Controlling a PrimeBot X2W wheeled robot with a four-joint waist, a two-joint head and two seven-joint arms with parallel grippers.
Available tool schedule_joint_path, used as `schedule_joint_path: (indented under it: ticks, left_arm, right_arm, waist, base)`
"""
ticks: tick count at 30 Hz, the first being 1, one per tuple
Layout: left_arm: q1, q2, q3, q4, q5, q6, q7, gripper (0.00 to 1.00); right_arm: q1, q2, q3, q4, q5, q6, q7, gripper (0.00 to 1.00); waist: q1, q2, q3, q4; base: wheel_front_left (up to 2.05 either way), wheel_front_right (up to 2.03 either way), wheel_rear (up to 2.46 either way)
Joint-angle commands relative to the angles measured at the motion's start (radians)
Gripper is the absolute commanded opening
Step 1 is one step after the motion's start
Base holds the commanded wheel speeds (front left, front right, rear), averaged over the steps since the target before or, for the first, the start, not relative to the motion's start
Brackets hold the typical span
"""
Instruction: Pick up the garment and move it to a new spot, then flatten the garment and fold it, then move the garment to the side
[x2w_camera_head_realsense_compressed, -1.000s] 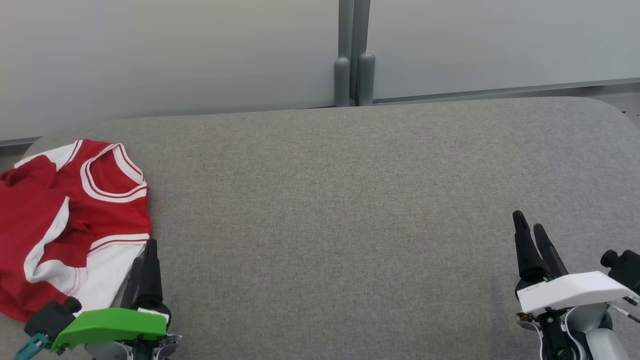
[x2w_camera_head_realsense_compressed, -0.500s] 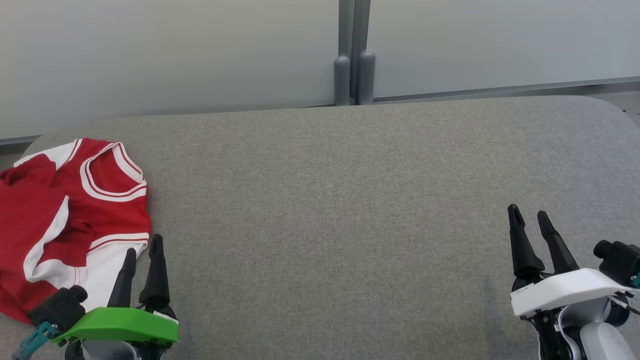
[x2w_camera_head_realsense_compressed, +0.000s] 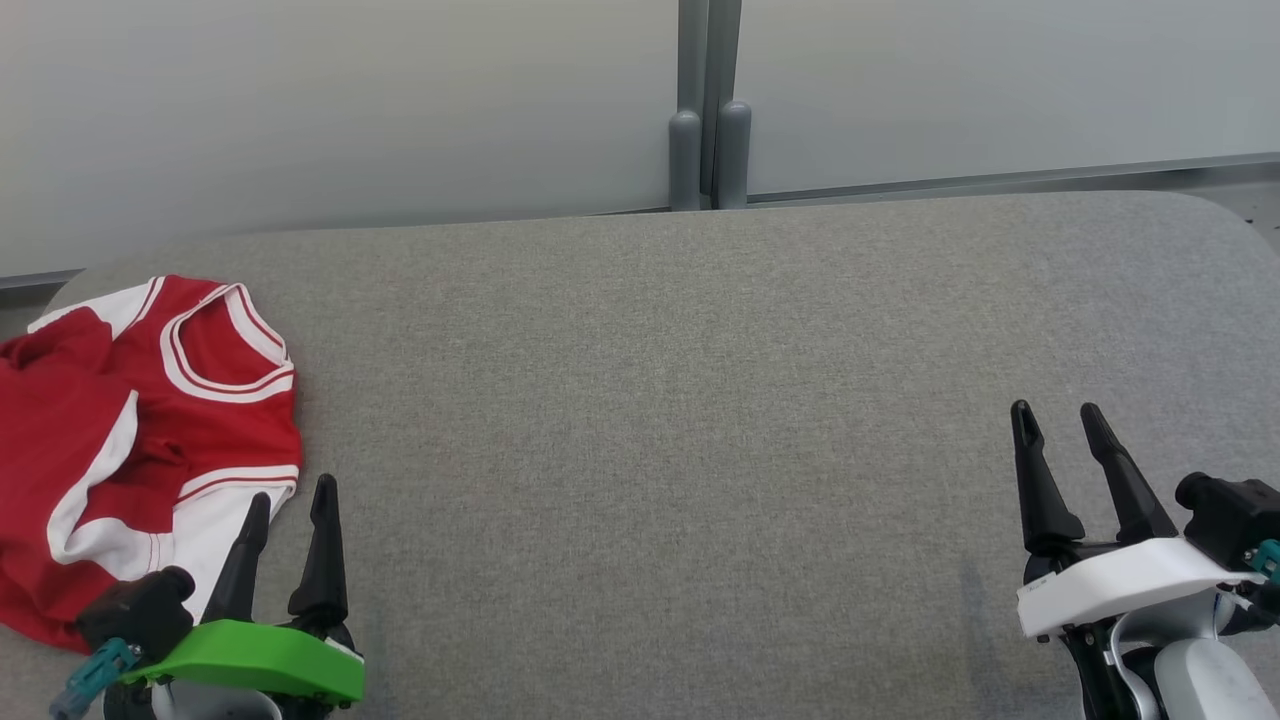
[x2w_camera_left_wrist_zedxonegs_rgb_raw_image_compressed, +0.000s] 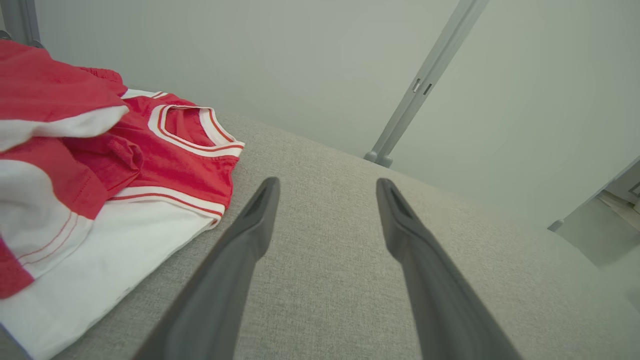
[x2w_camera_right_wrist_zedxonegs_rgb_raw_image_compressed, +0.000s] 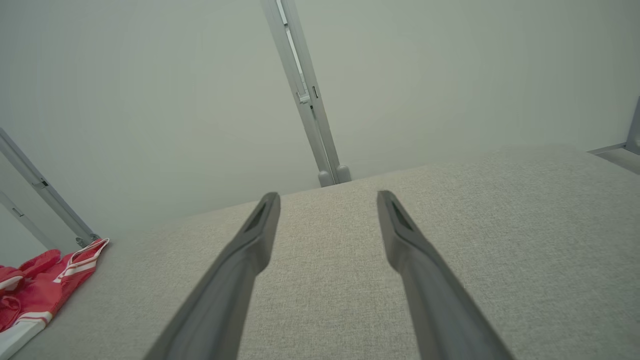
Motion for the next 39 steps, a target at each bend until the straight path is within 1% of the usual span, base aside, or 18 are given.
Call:
schedule_joint_path:
  ticks: [1, 10, 24, 39]
  left_arm:
    - [0.007, 0.014, -0.005, -0.01, 0.033, -0.004, -0.01, 1.0]
    - [0.013, 0.029, 0.0, 0.008, 0.096, -0.004, -0.035, 1.0]
    - [0.01, 0.049, 0.002, 0.023, 0.166, -0.004, -0.067, 1.0]
    - [0.032, 0.059, 0.019, 0.055, 0.253, -0.004, -0.1, 1.0]
  right_arm:
    - [0.002, -0.011, 0.004, -0.016, -0.032, 0.006, -0.012, 1.0]
    - [0.014, -0.019, 0.008, -0.023, -0.113, 0.006, -0.036, 1.0]
    - [0.005, -0.034, 0.004, -0.016, -0.184, 0.006, -0.069, 1.0]
    - [0.026, -0.045, 0.014, -0.026, -0.292, 0.007, -0.103, 1.0]
  waist:
    - [0.0, 0.0072, 0.0, 0.0]
    - [0.0, 0.0081, 0.003, -0.004]
    - [0.0, 0.0093, 0.019, -0.003]
    - [0.0, 0.0108, 0.015, 0.002]
  base:
    - [0.0, 0.0, 0.0]
    - [0.0, 0.0, 0.0]
    - [0.0, 0.0, 0.0]
    - [0.0, 0.0, 0.0]
